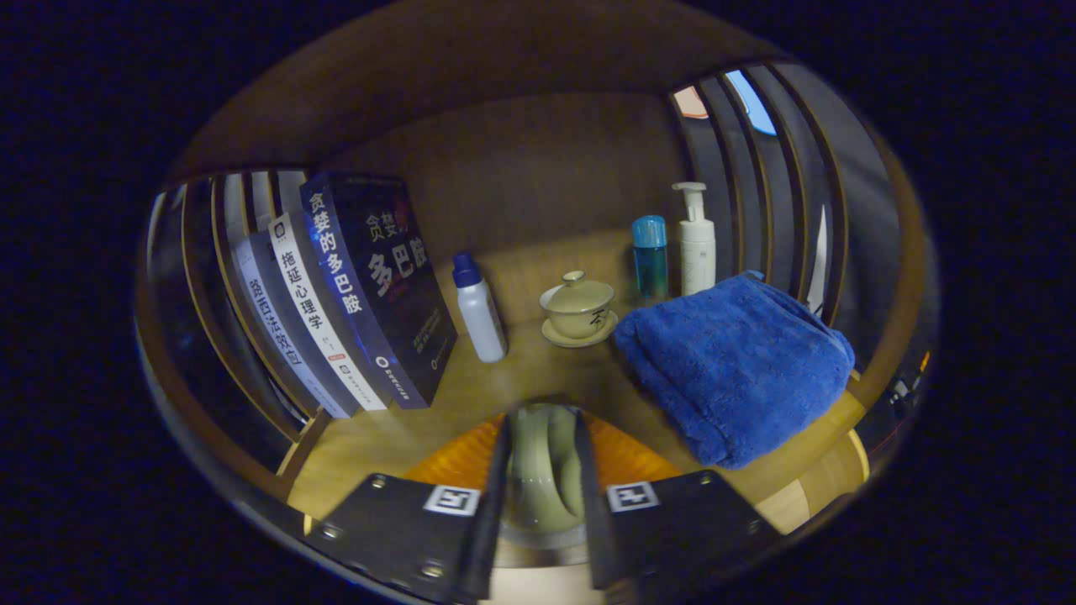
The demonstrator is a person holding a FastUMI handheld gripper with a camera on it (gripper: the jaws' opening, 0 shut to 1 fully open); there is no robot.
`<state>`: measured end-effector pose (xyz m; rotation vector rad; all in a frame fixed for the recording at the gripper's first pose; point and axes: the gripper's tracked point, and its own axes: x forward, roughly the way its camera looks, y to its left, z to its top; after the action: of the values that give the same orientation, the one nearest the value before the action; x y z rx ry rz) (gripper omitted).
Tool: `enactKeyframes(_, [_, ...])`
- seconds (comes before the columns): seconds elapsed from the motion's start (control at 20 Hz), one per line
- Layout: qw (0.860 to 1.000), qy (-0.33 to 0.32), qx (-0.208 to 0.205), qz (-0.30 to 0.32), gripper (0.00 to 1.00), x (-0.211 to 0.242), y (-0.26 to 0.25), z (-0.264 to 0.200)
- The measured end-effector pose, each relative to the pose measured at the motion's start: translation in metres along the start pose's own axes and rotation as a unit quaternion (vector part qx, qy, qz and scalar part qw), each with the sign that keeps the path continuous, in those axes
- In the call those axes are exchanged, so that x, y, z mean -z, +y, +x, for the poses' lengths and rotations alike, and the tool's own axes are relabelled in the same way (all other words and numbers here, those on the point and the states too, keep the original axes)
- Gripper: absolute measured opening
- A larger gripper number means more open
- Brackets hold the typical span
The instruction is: Pull open the drawer, take out the items inside it, and place them on the countertop above the cabinet.
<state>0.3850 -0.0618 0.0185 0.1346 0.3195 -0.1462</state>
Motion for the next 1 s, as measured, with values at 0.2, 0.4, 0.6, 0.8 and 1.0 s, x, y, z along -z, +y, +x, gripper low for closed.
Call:
enactKeyframes(0.2, [1.0, 0.0, 0.006, -0.027, 0.99, 0.011, -0.003, -0.032])
enactKeyframes(0.4, [0.999, -0.008, 0.007, -0.037, 0.99, 0.026, -0.007, -0.075])
enactKeyframes(0.6, [0.999, -0.005, -0.018, -0.049, 0.99, 0.051, 0.001, -0.12])
enactKeyframes(0.8, [0.998, -0.008, -0.049, -0.033, 0.99, 0.069, 0.011, -0.165])
enactKeyframes(1.0, [0.997, -0.025, -0.052, -0.047, 0.99, 0.076, 0.008, -0.202])
